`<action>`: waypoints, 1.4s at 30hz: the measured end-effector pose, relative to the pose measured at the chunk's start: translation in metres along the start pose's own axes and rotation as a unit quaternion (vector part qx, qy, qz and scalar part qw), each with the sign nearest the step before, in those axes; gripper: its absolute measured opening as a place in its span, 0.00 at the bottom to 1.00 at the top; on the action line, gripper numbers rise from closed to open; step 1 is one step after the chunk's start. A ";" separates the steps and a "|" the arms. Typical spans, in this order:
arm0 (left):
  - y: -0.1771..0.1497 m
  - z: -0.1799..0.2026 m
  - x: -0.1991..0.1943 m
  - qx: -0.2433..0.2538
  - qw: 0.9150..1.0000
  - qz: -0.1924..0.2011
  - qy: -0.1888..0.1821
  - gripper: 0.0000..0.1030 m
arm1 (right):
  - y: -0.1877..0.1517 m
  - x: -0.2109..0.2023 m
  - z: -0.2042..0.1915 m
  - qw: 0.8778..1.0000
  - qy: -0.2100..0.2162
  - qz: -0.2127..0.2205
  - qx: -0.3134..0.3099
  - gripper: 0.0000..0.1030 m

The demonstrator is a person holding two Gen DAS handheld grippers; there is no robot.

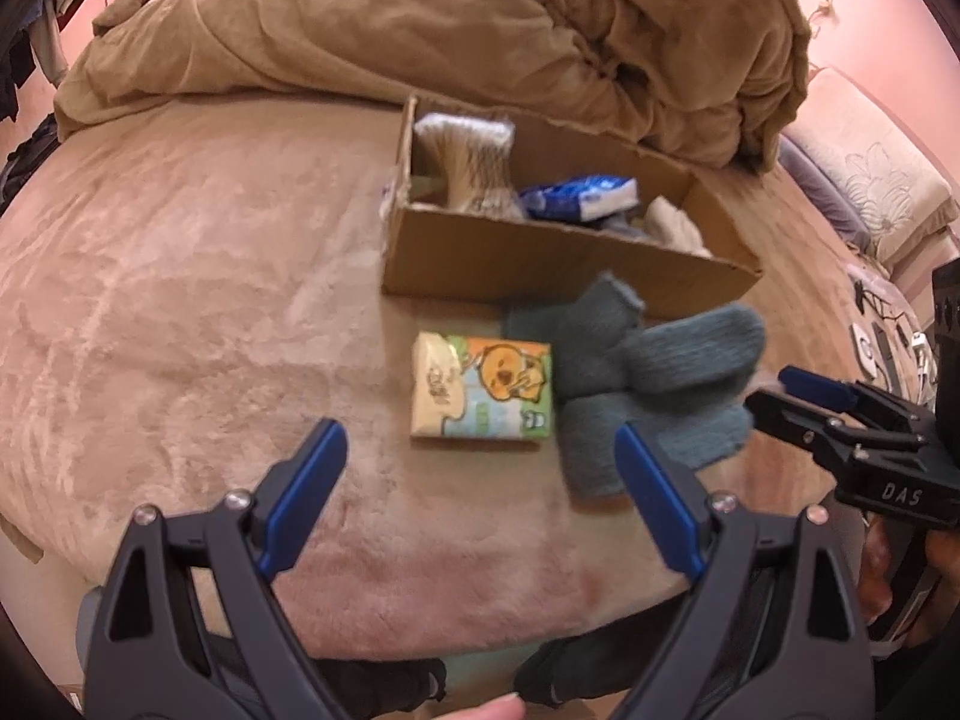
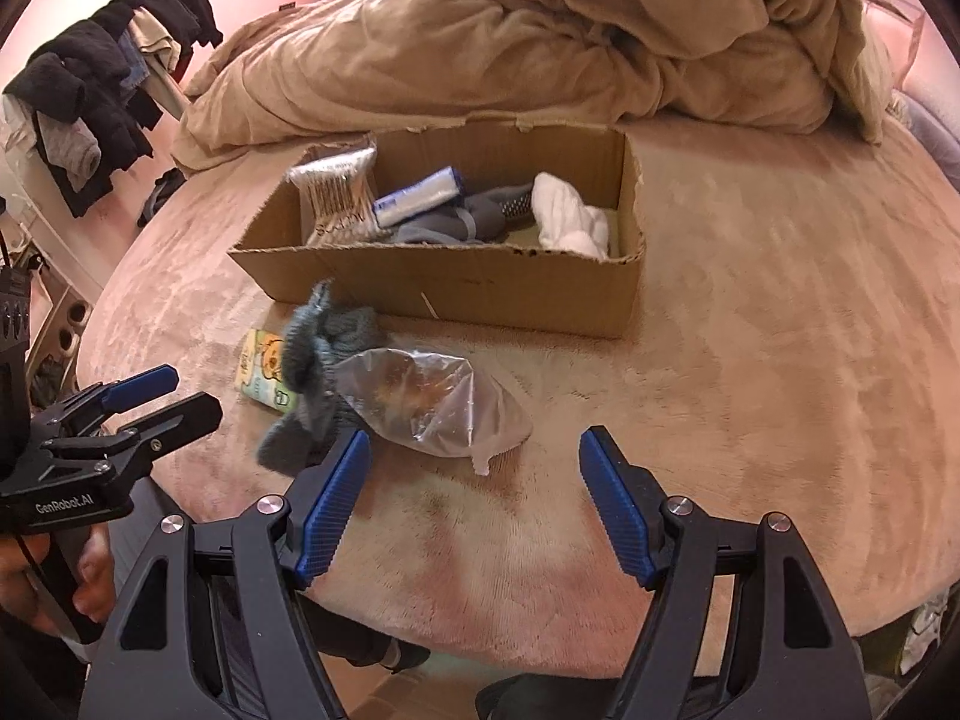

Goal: Organize objects
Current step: 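Grasp the cartoon tissue box with left tool while right tool grasps plastic bag, then place the tissue box and plastic bag into the box, opening both tools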

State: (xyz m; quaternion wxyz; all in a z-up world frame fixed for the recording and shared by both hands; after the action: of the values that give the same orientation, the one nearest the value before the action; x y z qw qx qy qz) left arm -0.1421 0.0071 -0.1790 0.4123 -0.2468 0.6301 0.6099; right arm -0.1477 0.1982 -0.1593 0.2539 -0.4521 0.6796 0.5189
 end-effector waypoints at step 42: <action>0.001 0.002 -0.004 0.028 0.999 0.024 0.009 0.63 | 0.001 0.005 0.003 0.997 0.070 -0.004 0.024 0.55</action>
State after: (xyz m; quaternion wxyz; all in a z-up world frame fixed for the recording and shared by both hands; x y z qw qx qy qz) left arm -0.1402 0.0086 -0.1749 0.3983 -0.2253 0.6562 0.6000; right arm -0.1513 0.1991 -0.1634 0.2187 -0.4837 0.7059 0.4689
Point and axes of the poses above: each gripper's, at about its wrist camera, not at the fingertips, and x roughly the way its jaws point, z to its right, y to its top, the point moved 6 cm from there along x, roughly the way its jaws point, and after that the axes turned 12 degrees about x, right-handed, at the moved point
